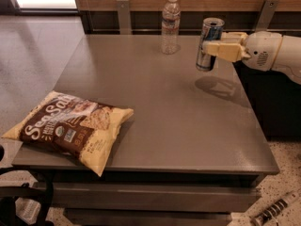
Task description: Move redbull can near brown chip bag
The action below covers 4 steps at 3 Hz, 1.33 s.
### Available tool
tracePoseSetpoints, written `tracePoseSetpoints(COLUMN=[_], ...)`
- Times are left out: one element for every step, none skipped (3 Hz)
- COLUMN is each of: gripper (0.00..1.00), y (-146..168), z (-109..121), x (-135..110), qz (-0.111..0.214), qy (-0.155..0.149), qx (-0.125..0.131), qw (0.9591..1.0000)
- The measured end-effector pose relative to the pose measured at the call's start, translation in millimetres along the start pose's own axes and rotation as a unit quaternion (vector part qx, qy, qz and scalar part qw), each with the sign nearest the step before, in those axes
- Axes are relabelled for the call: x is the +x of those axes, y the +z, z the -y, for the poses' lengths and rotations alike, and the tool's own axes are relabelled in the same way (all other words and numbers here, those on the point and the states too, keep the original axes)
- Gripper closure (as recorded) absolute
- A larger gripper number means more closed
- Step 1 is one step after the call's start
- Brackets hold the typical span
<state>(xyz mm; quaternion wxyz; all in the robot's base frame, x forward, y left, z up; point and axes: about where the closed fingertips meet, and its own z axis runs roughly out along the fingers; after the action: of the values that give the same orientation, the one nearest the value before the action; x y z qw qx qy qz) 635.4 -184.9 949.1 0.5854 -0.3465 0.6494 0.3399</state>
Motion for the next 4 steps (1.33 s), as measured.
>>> tracePoseSetpoints(gripper=[1.00, 1.00, 1.00, 1.00], y=[-12, -15, -12, -8], z=[-50, -100, -158, -190], x=[-10, -9, -1, 11], qz=[0.007, 0.004, -0.005, -0.008], qy=[-0.019, -0.034, -0.033, -0.018], qx=[-0.032, -0.076, -0.146, -0.190], qw=[0.9993, 0.9966, 0.9887, 0.9816])
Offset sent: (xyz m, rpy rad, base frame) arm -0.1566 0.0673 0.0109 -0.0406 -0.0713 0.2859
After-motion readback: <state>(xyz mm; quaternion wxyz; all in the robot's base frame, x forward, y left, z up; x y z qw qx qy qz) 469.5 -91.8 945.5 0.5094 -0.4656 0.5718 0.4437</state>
